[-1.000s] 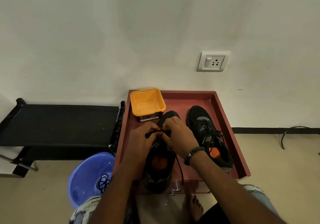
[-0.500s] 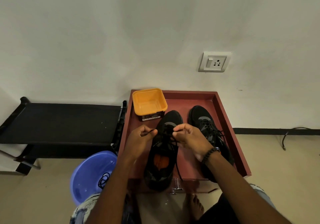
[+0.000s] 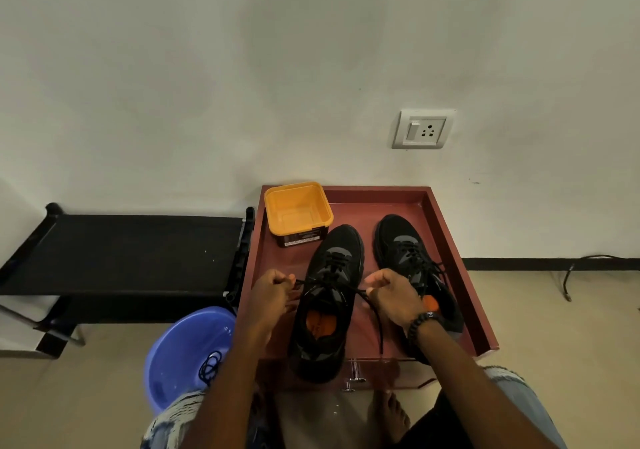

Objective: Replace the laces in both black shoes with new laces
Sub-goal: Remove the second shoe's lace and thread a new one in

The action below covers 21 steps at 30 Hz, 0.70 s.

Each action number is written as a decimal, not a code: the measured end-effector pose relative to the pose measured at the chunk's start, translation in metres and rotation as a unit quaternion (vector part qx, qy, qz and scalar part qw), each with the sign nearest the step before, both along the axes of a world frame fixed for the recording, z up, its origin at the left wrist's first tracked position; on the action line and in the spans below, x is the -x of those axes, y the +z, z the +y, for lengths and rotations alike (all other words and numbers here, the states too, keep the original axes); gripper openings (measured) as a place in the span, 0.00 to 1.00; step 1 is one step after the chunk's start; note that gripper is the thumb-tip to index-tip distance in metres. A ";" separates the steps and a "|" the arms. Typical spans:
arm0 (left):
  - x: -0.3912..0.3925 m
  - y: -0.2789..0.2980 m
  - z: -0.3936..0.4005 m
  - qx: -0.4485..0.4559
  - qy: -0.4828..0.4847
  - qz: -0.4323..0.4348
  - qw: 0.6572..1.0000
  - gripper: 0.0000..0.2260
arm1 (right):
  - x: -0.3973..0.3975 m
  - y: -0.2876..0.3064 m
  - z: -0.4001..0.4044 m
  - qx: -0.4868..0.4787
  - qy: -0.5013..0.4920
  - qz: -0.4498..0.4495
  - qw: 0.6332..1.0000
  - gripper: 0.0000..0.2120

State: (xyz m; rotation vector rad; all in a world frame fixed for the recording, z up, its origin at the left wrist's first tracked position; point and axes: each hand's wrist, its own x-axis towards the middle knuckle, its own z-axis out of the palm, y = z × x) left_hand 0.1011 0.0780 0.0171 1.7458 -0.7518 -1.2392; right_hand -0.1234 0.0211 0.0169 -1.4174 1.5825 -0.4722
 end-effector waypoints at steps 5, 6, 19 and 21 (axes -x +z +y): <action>-0.010 0.002 -0.013 0.033 0.001 -0.074 0.997 0.04 | 0.000 0.013 -0.010 0.037 0.032 0.026 0.998 0.03; -0.008 0.004 -0.018 0.033 -0.021 -0.077 0.996 0.05 | -0.007 0.014 -0.014 0.040 0.029 0.031 0.998 0.04; 0.021 0.009 -0.059 -0.116 -0.151 -0.102 0.976 0.19 | -0.053 0.025 -0.035 -0.057 0.056 0.089 0.993 0.31; 0.021 0.012 -0.063 -0.130 -0.158 -0.116 0.972 0.25 | -0.051 0.028 -0.040 -0.053 0.083 0.111 0.989 0.32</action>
